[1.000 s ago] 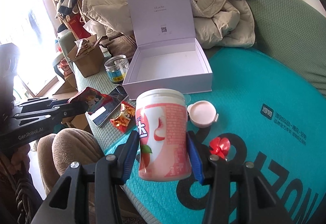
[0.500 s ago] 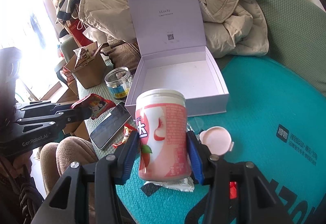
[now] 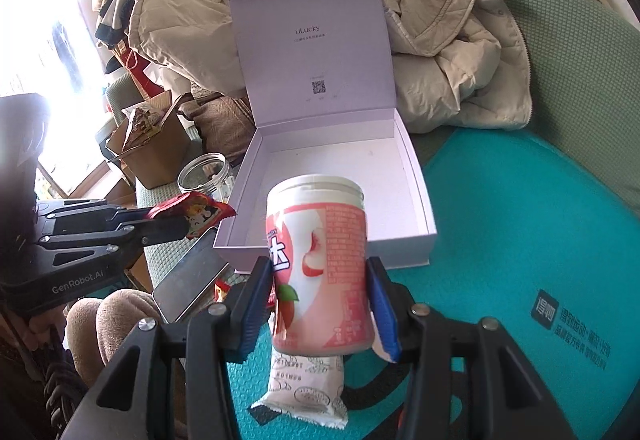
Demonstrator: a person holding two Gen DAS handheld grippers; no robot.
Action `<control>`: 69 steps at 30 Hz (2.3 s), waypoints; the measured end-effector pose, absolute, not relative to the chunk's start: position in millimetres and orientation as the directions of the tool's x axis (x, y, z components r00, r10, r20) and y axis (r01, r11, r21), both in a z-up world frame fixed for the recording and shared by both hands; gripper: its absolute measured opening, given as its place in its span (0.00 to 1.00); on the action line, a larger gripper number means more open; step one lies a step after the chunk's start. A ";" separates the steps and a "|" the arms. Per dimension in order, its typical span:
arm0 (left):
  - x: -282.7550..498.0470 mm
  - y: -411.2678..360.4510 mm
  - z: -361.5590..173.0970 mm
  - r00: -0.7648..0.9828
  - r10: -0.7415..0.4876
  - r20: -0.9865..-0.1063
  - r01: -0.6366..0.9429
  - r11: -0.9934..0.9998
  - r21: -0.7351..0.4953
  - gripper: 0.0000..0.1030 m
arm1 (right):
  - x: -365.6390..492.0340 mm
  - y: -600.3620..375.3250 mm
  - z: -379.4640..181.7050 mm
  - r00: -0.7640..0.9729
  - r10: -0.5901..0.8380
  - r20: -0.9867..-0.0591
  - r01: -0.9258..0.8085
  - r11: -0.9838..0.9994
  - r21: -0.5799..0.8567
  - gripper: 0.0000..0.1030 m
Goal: Organize objects
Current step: 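Carry the bottle and red packet into the white box with both grippers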
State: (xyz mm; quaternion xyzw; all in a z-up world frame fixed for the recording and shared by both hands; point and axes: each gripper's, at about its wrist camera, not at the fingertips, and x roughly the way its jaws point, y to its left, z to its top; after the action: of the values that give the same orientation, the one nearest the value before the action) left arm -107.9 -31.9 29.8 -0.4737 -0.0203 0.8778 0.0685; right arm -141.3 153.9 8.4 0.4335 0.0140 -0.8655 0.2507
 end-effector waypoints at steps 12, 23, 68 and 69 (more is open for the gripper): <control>-170.8 -37.1 15.7 -0.520 0.141 -0.842 -0.121 -0.989 -0.091 0.13 | -206.3 141.1 7.4 -0.516 -0.402 -0.756 0.437 -0.883 0.171 0.47; -227.0 -41.8 12.7 -0.527 0.116 -0.842 -0.140 -0.989 -0.049 0.13 | -255.5 125.8 9.3 -0.519 -0.410 -0.750 0.478 -0.866 0.143 0.47; -305.8 -42.1 -66.3 -0.455 0.015 -0.890 -0.079 -0.997 0.023 0.13 | -329.7 104.1 -71.5 -0.385 -0.306 -0.871 0.468 -0.878 0.101 0.47; -305.6 -41.7 -65.7 -0.460 0.013 -0.888 -0.074 -0.997 0.024 0.13 | -329.9 104.5 -71.9 -0.384 -0.304 -0.872 0.466 -0.879 0.102 0.47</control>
State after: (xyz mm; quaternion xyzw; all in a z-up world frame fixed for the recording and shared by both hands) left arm -305.6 -41.7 -65.7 -0.5190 0.0297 0.8539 0.0255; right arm -329.9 104.5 -71.9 0.5038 0.0801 -0.8281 0.2324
